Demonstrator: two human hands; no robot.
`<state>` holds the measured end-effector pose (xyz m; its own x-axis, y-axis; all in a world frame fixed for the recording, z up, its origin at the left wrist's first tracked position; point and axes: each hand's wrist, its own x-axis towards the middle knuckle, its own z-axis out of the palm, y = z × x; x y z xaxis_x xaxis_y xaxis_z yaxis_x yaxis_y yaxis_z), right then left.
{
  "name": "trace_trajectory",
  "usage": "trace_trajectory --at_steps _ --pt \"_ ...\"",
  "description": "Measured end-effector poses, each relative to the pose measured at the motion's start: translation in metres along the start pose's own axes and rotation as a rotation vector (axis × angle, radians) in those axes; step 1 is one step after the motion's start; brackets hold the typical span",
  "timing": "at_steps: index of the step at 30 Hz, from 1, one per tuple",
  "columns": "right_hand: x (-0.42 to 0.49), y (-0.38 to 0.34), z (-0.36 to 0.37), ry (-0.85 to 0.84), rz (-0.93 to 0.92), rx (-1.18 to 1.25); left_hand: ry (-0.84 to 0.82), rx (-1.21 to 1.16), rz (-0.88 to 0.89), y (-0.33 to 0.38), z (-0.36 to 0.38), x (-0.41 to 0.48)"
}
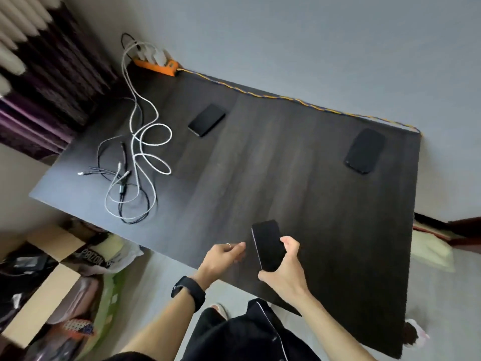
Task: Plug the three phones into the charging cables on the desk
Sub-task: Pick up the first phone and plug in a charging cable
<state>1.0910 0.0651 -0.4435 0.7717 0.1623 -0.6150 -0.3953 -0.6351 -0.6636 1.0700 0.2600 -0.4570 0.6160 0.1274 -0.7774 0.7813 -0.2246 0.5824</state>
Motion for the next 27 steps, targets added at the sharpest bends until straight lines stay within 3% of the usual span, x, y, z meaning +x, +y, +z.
trace_trajectory --at_steps 5,11,18,27 --pt "0.011 -0.099 0.070 -0.340 -0.315 -0.208 0.174 -0.527 0.016 -0.018 -0.083 -0.033" --pt "0.020 -0.173 0.174 -0.578 -0.418 -0.337 0.299 -0.747 0.037 -0.090 -0.187 -0.070" --pt "0.033 -0.238 0.315 -0.544 -0.332 -0.453 0.416 -1.007 0.038 -0.197 -0.343 -0.082" --pt "0.073 -0.327 0.410 -0.362 -0.341 -0.561 0.601 -1.120 -0.025 -0.262 -0.487 -0.085"
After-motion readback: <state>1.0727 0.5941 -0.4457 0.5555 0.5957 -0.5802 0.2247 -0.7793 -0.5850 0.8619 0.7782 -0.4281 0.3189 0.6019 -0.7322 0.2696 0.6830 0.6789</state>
